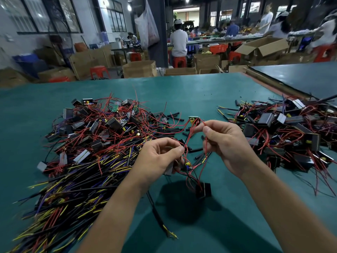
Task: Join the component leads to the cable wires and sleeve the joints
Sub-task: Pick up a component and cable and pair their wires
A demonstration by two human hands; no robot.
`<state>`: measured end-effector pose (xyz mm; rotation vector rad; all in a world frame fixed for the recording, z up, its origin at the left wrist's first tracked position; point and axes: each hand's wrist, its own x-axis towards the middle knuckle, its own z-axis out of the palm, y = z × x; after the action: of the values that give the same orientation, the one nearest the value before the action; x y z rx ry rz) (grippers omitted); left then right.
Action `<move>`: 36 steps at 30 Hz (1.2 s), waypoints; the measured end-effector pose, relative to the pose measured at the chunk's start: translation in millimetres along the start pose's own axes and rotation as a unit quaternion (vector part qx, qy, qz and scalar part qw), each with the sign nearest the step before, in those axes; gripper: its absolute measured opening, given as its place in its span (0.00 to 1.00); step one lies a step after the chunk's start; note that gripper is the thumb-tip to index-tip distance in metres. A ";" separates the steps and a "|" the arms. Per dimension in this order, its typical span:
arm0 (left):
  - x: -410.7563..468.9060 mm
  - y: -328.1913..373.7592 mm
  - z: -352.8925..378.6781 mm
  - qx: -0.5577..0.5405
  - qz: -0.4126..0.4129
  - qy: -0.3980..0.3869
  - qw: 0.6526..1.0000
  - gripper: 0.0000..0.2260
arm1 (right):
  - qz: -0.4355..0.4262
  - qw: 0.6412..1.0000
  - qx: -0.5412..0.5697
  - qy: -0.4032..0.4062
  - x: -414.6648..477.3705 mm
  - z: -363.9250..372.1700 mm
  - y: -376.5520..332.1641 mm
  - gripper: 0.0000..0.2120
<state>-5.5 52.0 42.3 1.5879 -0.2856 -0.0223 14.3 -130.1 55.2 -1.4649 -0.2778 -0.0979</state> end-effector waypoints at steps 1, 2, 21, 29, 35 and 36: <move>-0.3 -0.3 -0.9 0.002 -0.002 -0.003 1.000 0.05 | 0.002 1.000 0.014 0.007 -0.3 0.2 -0.6 0.18; -0.4 -0.8 -1.3 0.004 -0.006 -0.007 1.000 0.05 | 0.009 0.999 0.036 0.011 -0.6 -0.3 -1.8 0.17; 5.0 -6.2 -1.8 -0.048 -0.106 0.078 0.990 0.14 | 0.079 0.959 0.269 0.029 -1.3 -11.9 -16.7 0.19; -2.1 -2.8 -2.3 0.033 -0.147 -0.069 0.986 0.05 | 0.080 0.955 0.275 -0.078 -8.0 -22.2 -22.4 0.21; 4.6 -15.0 1.2 0.135 -0.058 0.104 0.984 0.16 | 0.072 0.969 0.113 -0.206 -11.6 -16.5 -17.2 0.25; 6.6 -17.9 0.2 0.195 -0.030 0.119 0.973 0.16 | 0.061 0.967 0.096 -0.227 -11.9 -16.6 -16.1 0.24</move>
<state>3.9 50.7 25.8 1.9683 -0.0544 0.1870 1.2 -149.5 66.5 -1.2935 -0.5516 0.3607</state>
